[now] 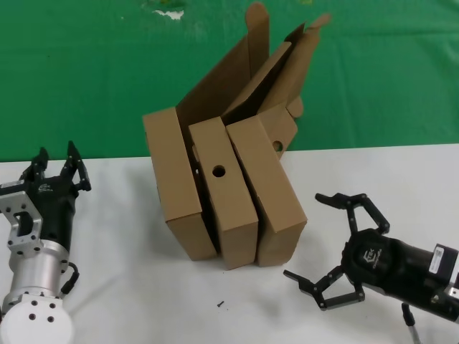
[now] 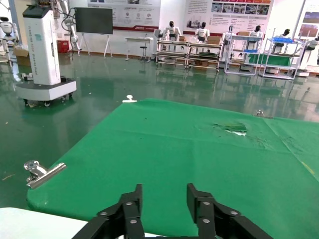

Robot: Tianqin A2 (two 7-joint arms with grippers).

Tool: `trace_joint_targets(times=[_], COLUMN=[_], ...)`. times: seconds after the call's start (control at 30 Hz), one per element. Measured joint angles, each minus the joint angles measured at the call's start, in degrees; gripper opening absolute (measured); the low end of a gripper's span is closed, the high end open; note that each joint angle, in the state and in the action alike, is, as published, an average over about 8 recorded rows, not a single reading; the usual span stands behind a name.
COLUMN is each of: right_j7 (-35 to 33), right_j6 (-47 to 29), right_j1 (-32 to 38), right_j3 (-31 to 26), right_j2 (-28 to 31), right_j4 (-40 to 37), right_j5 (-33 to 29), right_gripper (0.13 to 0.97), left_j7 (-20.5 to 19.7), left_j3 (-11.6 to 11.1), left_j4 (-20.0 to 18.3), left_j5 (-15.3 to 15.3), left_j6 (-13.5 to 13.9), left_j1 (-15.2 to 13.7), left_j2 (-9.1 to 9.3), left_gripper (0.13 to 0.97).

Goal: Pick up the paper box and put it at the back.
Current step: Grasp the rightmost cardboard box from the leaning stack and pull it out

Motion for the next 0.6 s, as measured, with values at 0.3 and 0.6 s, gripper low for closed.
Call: trace_joint_targets(times=[0.3, 0.6], right_j7=[-1.6, -2.4], right_j6=[-8.1, -11.5], right_j1=[7.4, 11.3], right_j3=[-3.1, -5.7], right_j2=[1.0, 1.0], right_j4=[-10.6, -16.1], right_j5=[-0.8, -2.9], right_gripper=[0.887, 0.756], left_j7=[0.0, 0.0], left_j3=[0.0, 0.0], left_j4=[0.0, 0.0], left_j5=[0.0, 0.0], left_j6=[0.0, 0.0], left_j1=[0.0, 0.0], left_j2=[0.00, 0.00], left_gripper=[0.305, 0.190])
